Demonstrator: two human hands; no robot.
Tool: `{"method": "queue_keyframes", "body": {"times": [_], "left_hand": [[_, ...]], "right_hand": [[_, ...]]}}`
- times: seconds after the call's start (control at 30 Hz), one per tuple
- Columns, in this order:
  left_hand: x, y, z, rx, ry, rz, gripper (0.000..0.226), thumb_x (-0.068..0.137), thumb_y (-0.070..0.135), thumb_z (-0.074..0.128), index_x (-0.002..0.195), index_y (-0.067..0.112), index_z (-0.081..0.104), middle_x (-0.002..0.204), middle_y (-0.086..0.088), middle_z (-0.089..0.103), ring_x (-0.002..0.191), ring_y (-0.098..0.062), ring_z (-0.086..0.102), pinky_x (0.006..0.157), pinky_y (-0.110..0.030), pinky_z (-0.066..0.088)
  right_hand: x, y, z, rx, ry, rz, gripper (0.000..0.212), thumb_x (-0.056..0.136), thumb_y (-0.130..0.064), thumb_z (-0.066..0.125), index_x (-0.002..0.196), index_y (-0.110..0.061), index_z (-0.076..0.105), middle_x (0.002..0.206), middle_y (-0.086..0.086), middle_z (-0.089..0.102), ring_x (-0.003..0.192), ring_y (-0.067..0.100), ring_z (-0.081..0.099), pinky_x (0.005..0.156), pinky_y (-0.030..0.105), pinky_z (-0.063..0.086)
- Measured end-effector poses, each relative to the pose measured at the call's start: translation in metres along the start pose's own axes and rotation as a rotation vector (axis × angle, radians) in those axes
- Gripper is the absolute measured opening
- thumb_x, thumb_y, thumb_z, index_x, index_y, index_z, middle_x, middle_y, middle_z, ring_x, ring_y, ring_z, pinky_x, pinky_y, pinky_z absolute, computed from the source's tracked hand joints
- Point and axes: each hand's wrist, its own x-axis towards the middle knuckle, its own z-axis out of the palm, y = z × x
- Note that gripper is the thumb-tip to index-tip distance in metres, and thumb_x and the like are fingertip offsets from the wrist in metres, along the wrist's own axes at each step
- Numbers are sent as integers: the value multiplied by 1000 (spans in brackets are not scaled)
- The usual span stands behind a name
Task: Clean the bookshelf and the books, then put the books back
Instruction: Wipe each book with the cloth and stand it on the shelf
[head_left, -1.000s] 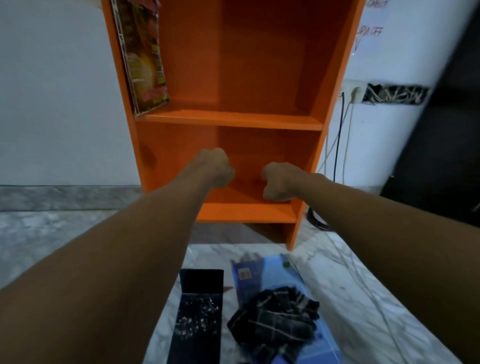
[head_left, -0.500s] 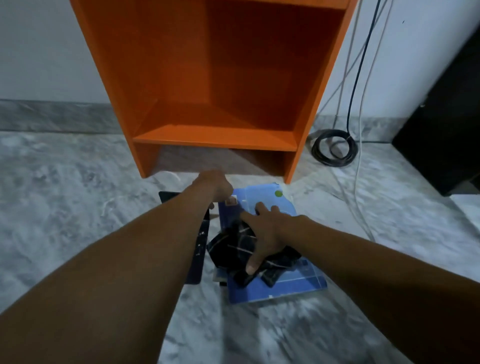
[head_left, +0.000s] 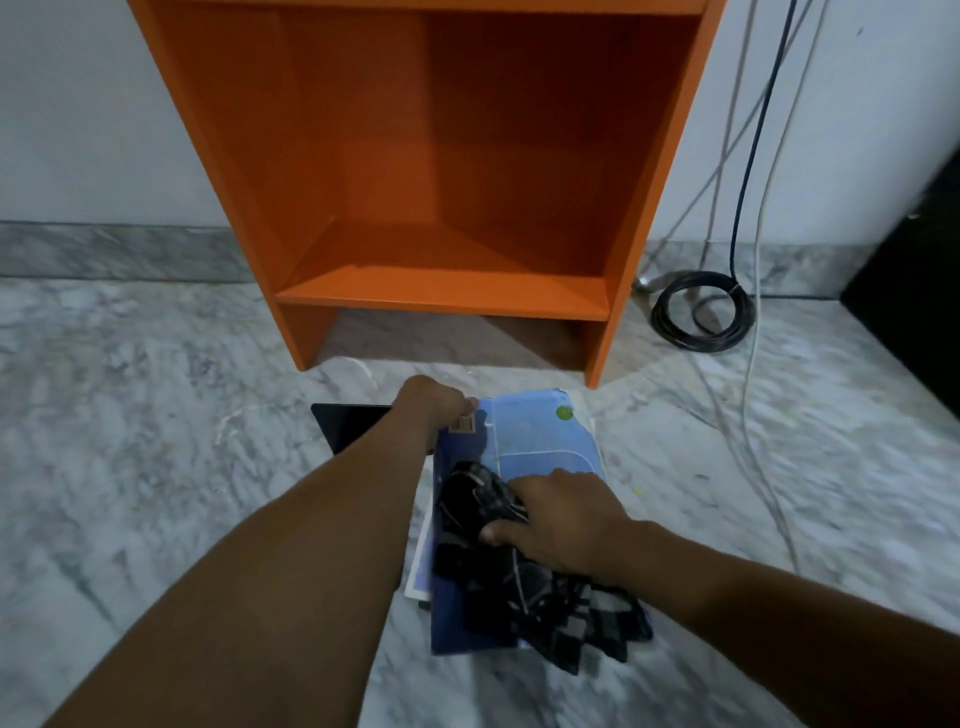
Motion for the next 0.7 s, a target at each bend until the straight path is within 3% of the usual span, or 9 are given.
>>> {"method": "queue_keyframes", "body": {"times": [0.07, 0.1, 0.13, 0.23, 0.33, 0.47, 0.53, 0.63, 0.7], "left_hand": [[-5, 17, 23, 2, 11, 10, 39, 82, 8, 78, 105, -15, 57, 108, -19, 59, 94, -31, 60, 80, -34, 48], [-3, 15, 20, -38, 2, 4, 47, 78, 6, 81, 110, -18, 56, 112, -21, 60, 98, -35, 62, 81, -28, 35], [-4, 13, 17, -66, -15, -5, 55, 75, 7, 84, 114, -19, 56, 116, -23, 60, 102, -40, 63, 69, -38, 44], [-3, 7, 14, -155, -89, -30, 65, 72, 23, 86, 122, -8, 60, 125, -21, 61, 104, -41, 64, 85, -47, 55], [-12, 8, 16, -288, -170, -1, 40, 84, 28, 75, 112, 0, 67, 114, -19, 69, 96, -37, 68, 81, -44, 56], [-24, 18, 10, -418, -308, 26, 26, 93, 28, 65, 105, 4, 69, 107, -18, 72, 87, -32, 72, 73, -40, 57], [-31, 29, 4, -448, -398, 73, 30, 98, 30, 55, 105, 3, 67, 112, -20, 70, 97, -31, 70, 84, -43, 55], [-38, 47, -2, -459, -508, 122, 43, 102, 35, 41, 124, 2, 57, 131, -19, 60, 121, -33, 57, 104, -51, 44], [-46, 61, -5, -468, -560, 147, 45, 103, 39, 40, 125, 5, 59, 123, -17, 65, 110, -33, 64, 91, -48, 53]], "right_hand": [[-12, 22, 3, 183, 31, 20, 50, 91, -57, 56, 125, -21, 56, 121, 5, 64, 108, 28, 58, 80, 30, 41], [-11, 21, 3, 252, 2, 19, 49, 91, -55, 59, 127, -22, 55, 123, 4, 63, 109, 28, 58, 80, 30, 41], [-7, 21, 4, 313, -20, 29, 48, 90, -53, 62, 127, -23, 56, 123, 3, 64, 110, 27, 59, 80, 29, 42], [-7, 21, -1, 467, -76, 77, 42, 83, -44, 74, 117, -21, 62, 115, 1, 67, 104, 23, 62, 83, 29, 48], [-8, 24, -9, 573, -108, 110, 31, 74, -33, 83, 97, -16, 72, 95, 1, 72, 91, 19, 67, 76, 27, 52], [-24, 17, -47, 590, -74, 87, 15, 74, -12, 72, 87, -4, 69, 82, 11, 71, 77, 23, 67, 67, 30, 54], [-30, 15, -82, 617, 115, 12, 14, 77, -2, 67, 89, -7, 62, 80, 10, 67, 75, 15, 66, 68, 28, 53], [-18, 23, -135, 486, 666, 27, 30, 82, -6, 63, 109, -12, 51, 85, 4, 61, 77, 21, 60, 64, 31, 45], [-3, 26, -150, 322, 896, 42, 37, 85, -11, 62, 119, -12, 49, 89, 5, 60, 76, 26, 56, 63, 33, 42]]}}
